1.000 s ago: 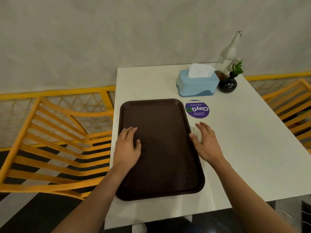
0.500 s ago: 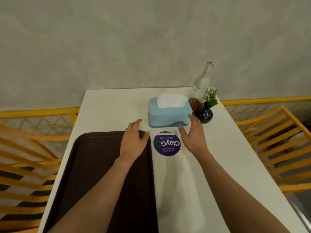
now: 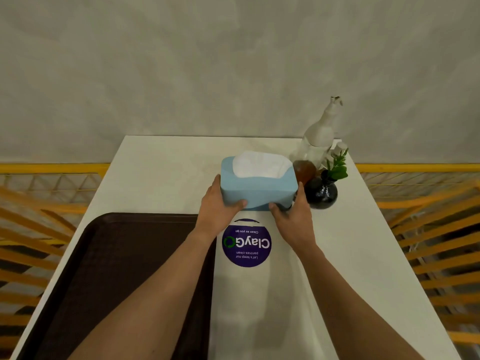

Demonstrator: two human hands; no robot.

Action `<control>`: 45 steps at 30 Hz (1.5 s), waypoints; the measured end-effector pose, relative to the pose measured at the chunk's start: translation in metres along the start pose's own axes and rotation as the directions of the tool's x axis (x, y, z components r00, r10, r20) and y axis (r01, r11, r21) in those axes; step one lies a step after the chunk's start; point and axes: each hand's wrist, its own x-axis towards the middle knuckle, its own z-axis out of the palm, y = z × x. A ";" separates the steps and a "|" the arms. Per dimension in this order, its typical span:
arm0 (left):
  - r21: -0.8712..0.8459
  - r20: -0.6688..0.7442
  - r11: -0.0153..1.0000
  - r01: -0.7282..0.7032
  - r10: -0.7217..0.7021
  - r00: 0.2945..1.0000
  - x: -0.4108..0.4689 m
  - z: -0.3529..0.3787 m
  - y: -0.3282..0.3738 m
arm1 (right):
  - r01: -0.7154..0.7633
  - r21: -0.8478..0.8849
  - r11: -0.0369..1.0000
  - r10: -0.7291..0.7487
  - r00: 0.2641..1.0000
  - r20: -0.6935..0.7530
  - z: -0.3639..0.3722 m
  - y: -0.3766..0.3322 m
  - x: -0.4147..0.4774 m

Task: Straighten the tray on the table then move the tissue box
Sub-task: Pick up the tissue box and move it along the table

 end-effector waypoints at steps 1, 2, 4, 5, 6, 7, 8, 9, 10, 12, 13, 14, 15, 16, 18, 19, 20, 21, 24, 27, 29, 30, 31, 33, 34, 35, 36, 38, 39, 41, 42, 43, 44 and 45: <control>-0.016 -0.013 1.000 0.002 -0.002 1.000 0.001 0.001 0.001 | -0.007 0.005 1.000 0.007 1.000 0.003 0.001 0.002 0.001; -0.024 -0.025 1.000 0.004 -0.005 1.000 0.001 0.001 0.002 | -0.019 0.006 1.000 0.019 1.000 0.004 0.001 0.003 0.001; -0.041 -0.031 0.999 0.001 -0.002 1.000 0.002 0.001 0.003 | -0.043 -0.002 0.999 0.043 0.999 0.003 0.002 0.004 0.001; -0.051 -0.029 0.999 -0.001 0.000 1.000 0.002 0.000 0.004 | -0.053 -0.005 0.999 0.053 0.999 0.006 0.002 0.004 0.002; -0.061 -0.026 0.998 -0.001 -0.001 1.000 0.003 -0.002 0.004 | -0.063 -0.007 0.998 0.063 0.998 0.010 0.003 0.004 0.002; -0.068 -0.024 0.998 0.002 -0.004 1.000 0.003 -0.004 0.005 | -0.073 -0.009 0.997 0.073 0.997 0.015 0.003 0.002 0.003; -0.075 -0.025 0.997 0.006 -0.008 1.000 0.004 -0.008 0.005 | -0.079 -0.012 0.997 0.079 0.997 0.018 0.004 0.000 0.004; -0.080 -0.028 0.997 0.008 -0.010 1.000 0.005 -0.012 0.005 | -0.075 -0.015 0.997 0.075 0.997 0.018 0.006 -0.004 0.005; -0.081 -0.033 0.997 0.003 -0.006 0.999 0.005 -0.018 0.005 | -0.063 -0.014 0.998 0.063 0.998 0.016 0.009 -0.008 0.005; -0.069 -0.044 0.998 -0.009 0.006 0.999 0.007 -0.032 0.004 | -0.036 0.002 0.999 0.036 0.999 0.022 0.016 -0.019 0.006; -0.061 -0.050 0.998 -0.018 0.015 0.999 0.008 -0.041 0.003 | -0.026 0.013 1.000 0.025 0.999 0.029 0.021 -0.024 0.007; -0.053 -0.056 0.998 -0.030 0.027 0.998 0.010 -0.051 0.002 | -0.017 0.018 1.000 0.016 0.999 0.036 0.027 -0.030 0.007; -0.045 -0.064 0.998 -0.043 0.041 0.997 0.011 -0.061 0.000 | -0.006 0.016 1.000 0.005 0.999 0.039 0.034 -0.037 0.008; -0.039 -0.075 0.998 -0.056 0.053 0.996 0.013 -0.071 -0.002 | 0.008 0.011 1.000 -0.008 0.999 0.042 0.041 -0.043 0.009; -0.032 -0.098 0.997 -0.072 0.069 0.993 0.017 -0.094 -0.007 | 0.031 0.012 0.999 -0.032 0.998 0.052 0.059 -0.058 0.011; -0.030 -0.106 0.997 -0.075 0.072 0.992 0.020 -0.107 -0.010 | 0.035 0.021 0.999 -0.036 0.997 0.061 0.068 -0.065 0.013; -0.026 -0.111 0.997 -0.074 0.070 0.991 0.023 -0.119 -0.015 | 0.034 0.030 0.999 -0.036 0.997 0.072 0.079 -0.072 0.014; -0.020 -0.116 0.997 -0.069 0.066 0.991 0.026 -0.132 -0.019 | 0.030 0.037 0.999 -0.033 0.996 0.085 0.090 -0.079 0.016; -0.001 -0.126 0.998 -0.058 0.057 0.990 0.038 -0.170 -0.036 | 0.024 0.060 0.998 -0.031 0.992 0.126 0.126 -0.099 0.022; 0.004 -0.140 0.999 -0.050 0.050 0.989 0.051 -0.205 -0.056 | 0.032 0.058 0.998 -0.039 0.990 0.133 0.165 -0.114 0.030; 0.000 -0.147 0.999 -0.043 0.043 0.988 0.059 -0.225 -0.071 | 0.026 0.035 0.999 -0.031 0.989 0.142 0.190 -0.122 0.035; -0.003 -0.149 0.999 -0.041 0.040 0.988 0.063 -0.234 -0.078 | 0.021 0.026 0.999 -0.024 0.988 0.150 0.201 -0.126 0.038; -0.007 -0.151 0.999 -0.040 0.038 0.988 0.066 -0.243 -0.085 | 0.018 0.019 1.000 -0.021 0.987 0.157 0.212 -0.130 0.040; -0.019 -0.159 0.999 -0.041 0.037 0.987 0.072 -0.257 -0.098 | 0.026 0.012 1.000 -0.028 0.985 0.170 0.229 -0.137 0.042; -0.023 -0.162 0.999 -0.045 0.041 0.986 0.075 -0.263 -0.104 | 0.035 0.013 0.999 -0.037 0.984 0.174 0.237 -0.140 0.043; -0.023 -0.164 0.998 -0.052 0.047 0.985 0.077 -0.268 -0.110 | 0.050 0.014 0.999 -0.051 0.982 0.180 0.245 -0.142 0.044; -0.021 -0.164 0.998 -0.058 0.054 0.985 0.080 -0.273 -0.116 | 0.067 0.013 0.998 -0.068 0.980 0.185 0.252 -0.144 0.044; -0.014 -0.153 0.998 -0.059 0.056 0.987 0.086 -0.281 -0.125 | 0.085 0.001 0.996 -0.083 0.978 0.193 0.264 -0.145 0.046; -0.011 -0.144 0.998 -0.055 0.052 0.988 0.089 -0.284 -0.129 | 0.083 -0.008 0.997 -0.079 0.978 0.194 0.270 -0.144 0.047; -0.011 -0.127 0.998 -0.055 0.054 0.990 0.094 -0.288 -0.136 | 0.078 -0.029 0.997 -0.071 0.979 0.190 0.278 -0.142 0.047; -0.015 -0.120 0.998 -0.057 0.054 0.991 0.096 -0.290 -0.139 | 0.075 -0.038 0.996 -0.067 0.980 0.188 0.281 -0.140 0.048; -0.020 -0.115 0.998 -0.058 0.055 0.992 0.097 -0.291 -0.141 | 0.074 -0.044 0.996 -0.064 0.980 0.186 0.284 -0.139 0.049; -0.023 -0.113 0.998 -0.062 0.059 0.992 0.098 -0.291 -0.143 | 0.077 -0.046 0.996 -0.068 0.981 0.183 0.286 -0.138 0.050; -0.025 -0.111 0.997 -0.066 0.063 0.992 0.100 -0.292 -0.145 | 0.082 -0.043 0.996 -0.073 0.981 0.178 0.288 -0.137 0.051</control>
